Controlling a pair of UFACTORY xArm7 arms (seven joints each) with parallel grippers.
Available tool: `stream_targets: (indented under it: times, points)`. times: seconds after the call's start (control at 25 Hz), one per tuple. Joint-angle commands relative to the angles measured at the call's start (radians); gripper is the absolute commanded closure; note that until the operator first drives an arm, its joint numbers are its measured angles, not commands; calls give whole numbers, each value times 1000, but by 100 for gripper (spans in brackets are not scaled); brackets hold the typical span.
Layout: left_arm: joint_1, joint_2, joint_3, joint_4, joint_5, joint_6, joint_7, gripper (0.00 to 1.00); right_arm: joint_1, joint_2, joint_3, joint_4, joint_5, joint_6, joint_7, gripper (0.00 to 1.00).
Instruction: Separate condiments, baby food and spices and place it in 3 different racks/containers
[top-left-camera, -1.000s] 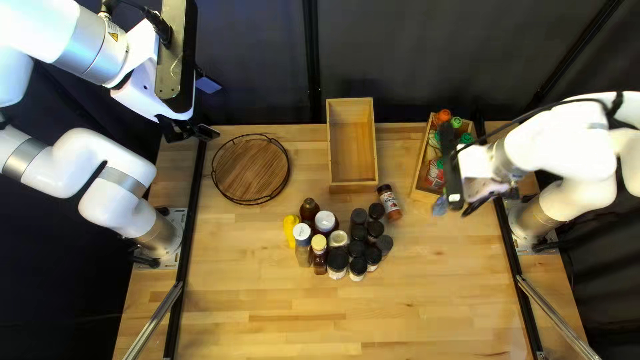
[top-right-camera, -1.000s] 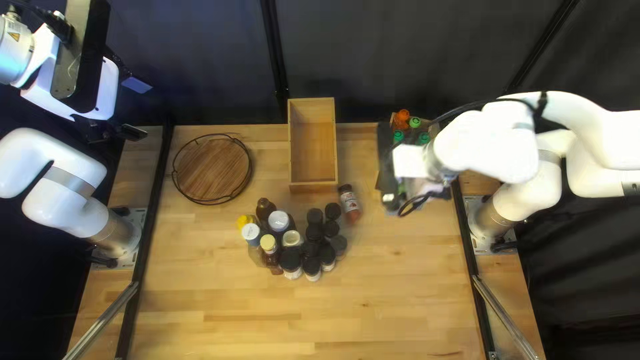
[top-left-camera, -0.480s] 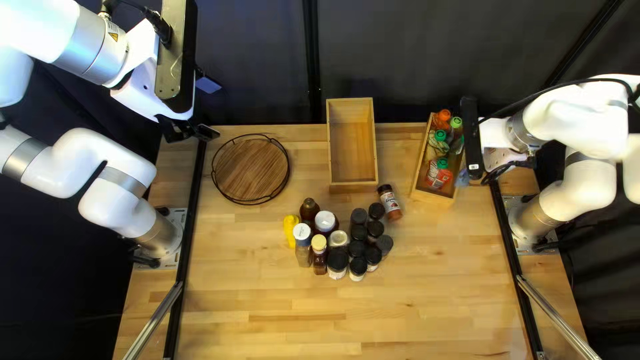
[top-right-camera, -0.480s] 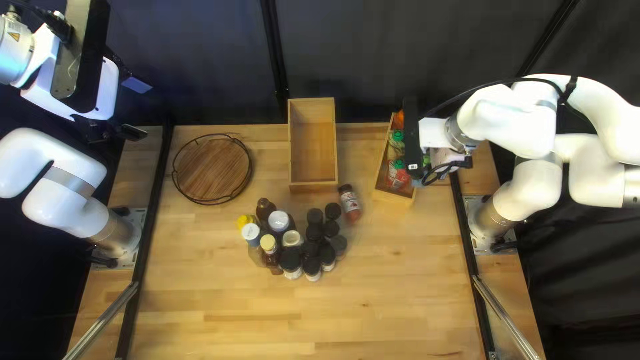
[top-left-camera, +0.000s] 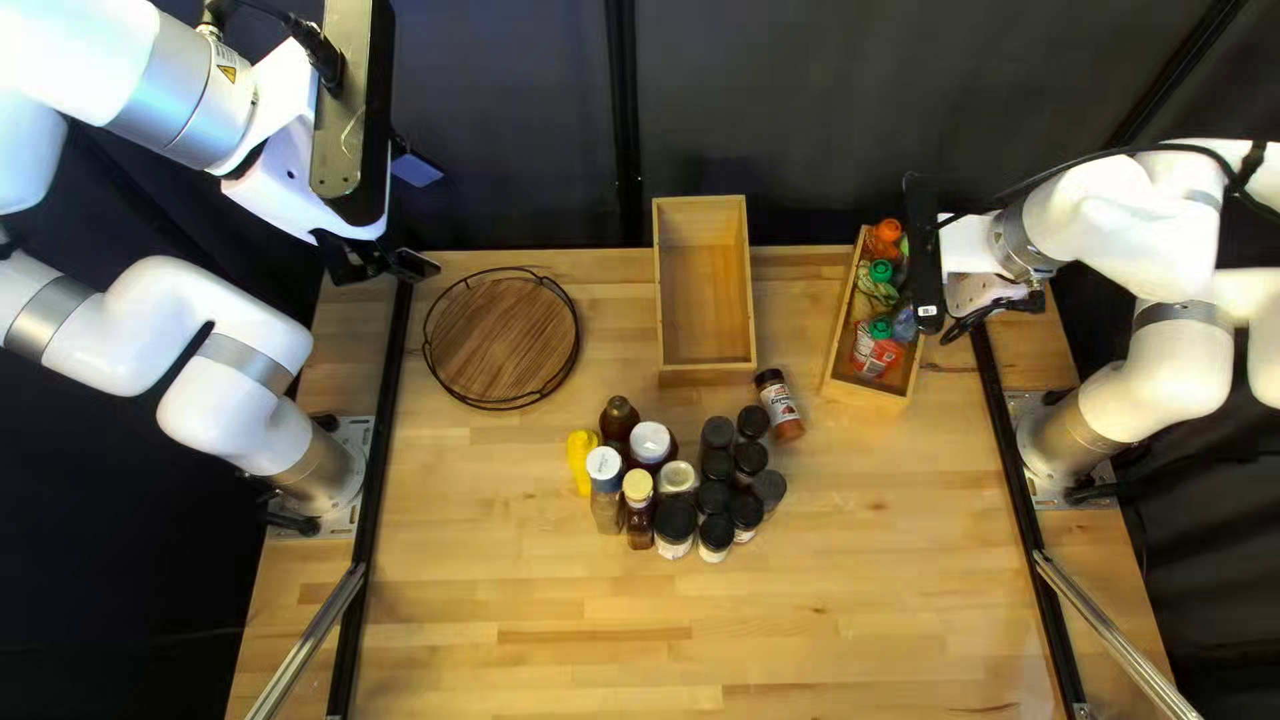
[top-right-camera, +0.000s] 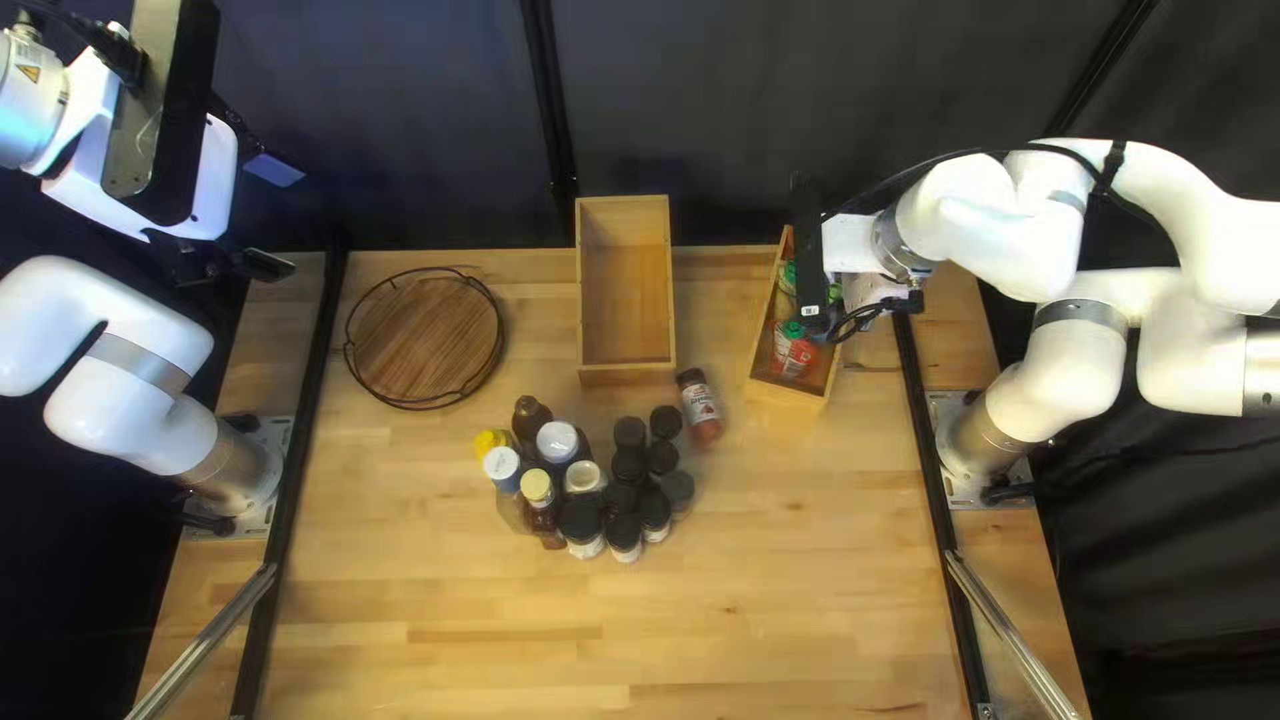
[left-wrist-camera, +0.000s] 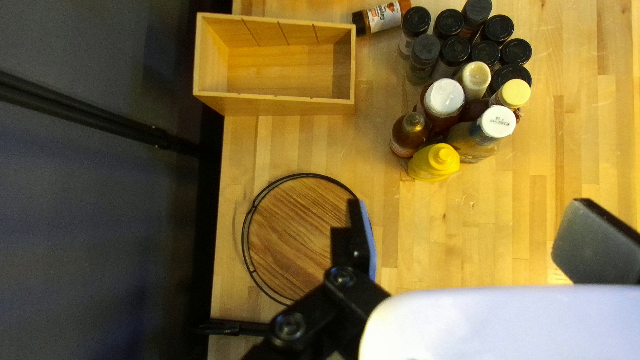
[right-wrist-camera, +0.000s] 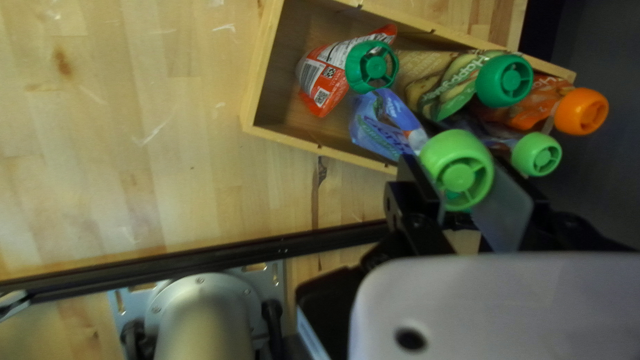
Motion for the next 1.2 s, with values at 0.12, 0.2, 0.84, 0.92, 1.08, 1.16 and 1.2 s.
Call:
stream_targets:
  times: [0.12,0.2,0.84,0.92,1.08,1.16,1.2]
  points:
    - [0,0,0,0,0,0,0,0,6,5,2,-40,9,-29,13,25]
    - [0,0,0,0,0,0,0,0,16,20,9,-41,18,-14,19,11]
    - [0,0,0,0,0,0,0,0,206,-292,48,250,294,43,72,0]
    - [0,0,0,0,0,0,0,0,238,-365,62,296,339,33,77,0]
    - [0,0,0,0,0,0,0,0,298,-504,103,378,405,-4,80,0]
    - [0,0,0,0,0,0,0,0,313,-544,132,394,415,-42,105,0]
    - [0,0,0,0,0,0,0,0,318,-569,154,403,413,-66,133,0]
